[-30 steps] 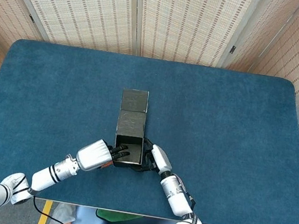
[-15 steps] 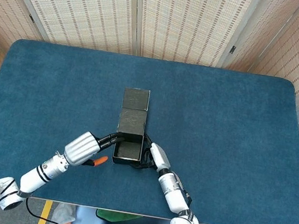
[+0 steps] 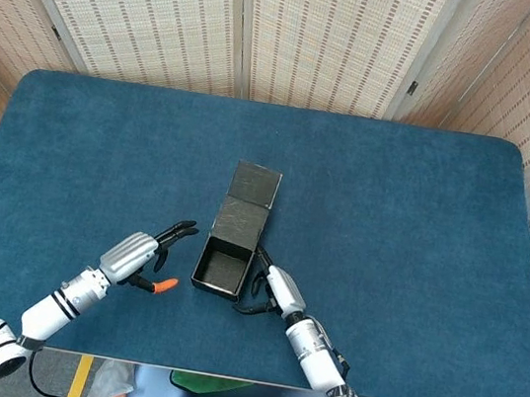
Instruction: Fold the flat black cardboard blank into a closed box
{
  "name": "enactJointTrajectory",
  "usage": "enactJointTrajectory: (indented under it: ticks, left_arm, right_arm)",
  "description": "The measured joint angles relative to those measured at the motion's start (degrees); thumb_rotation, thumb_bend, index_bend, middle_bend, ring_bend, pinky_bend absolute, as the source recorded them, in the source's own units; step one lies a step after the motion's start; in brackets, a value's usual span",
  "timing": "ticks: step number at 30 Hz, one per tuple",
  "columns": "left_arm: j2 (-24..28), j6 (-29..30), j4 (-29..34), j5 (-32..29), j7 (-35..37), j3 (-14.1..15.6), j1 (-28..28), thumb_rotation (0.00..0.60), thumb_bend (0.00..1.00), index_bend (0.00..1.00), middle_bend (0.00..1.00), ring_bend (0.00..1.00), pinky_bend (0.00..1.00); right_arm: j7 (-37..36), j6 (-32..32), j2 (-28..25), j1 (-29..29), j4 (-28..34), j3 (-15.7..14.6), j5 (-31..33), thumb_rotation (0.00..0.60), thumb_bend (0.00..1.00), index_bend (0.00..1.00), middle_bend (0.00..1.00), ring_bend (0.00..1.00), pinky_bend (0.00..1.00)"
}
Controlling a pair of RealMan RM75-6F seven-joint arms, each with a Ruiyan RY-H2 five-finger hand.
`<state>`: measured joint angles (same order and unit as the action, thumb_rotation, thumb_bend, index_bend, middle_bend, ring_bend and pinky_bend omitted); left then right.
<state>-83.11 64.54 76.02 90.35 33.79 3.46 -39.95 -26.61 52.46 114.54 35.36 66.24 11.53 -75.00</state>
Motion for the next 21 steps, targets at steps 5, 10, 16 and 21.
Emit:
enactJointTrajectory:
  ticks: [5, 10, 16, 21]
  left_arm:
    - [0.58, -4.95, 0.47, -1.37, 6.84, 0.19, -0.88, 0.600, 0.25, 0.00, 0.00, 0.64, 0.95]
    - [-0.57, -10.43, -1.64, -2.56, 15.24, 0.09, -2.08, 0.600, 0.23, 0.00, 0.00, 0.63, 0.95]
    - [-5.09, -13.96, -7.53, -3.51, 19.06, -0.84, -3.24, 0.600, 0.23, 0.00, 0.00, 0.63, 0.95]
    - [-7.81, -16.01, -10.65, -3.67, 22.62, -1.85, -4.50, 0.600, 0.23, 0.00, 0.00, 0.63, 0.95]
  right_arm:
    - [0.86, 0.23, -2.37, -1.57, 2.72, -0.40, 1.06, 0.600, 0.00, 0.00, 0.00, 0.56, 1.00]
    - [0.47, 0.99, -6.67, -3.57, 8.52, -1.46, 0.96, 0.600, 0.00, 0.00, 0.01, 0.56, 1.00]
    - [0.06, 5.14, -15.19, -5.96, 21.45, -1.74, -1.91, 0.600, 0.00, 0.00, 0.05, 0.56, 1.00]
    - [0.77, 8.68, -21.52, -6.72, 29.27, 1.11, -3.01, 0.600, 0.00, 0.00, 0.07, 0.56, 1.00]
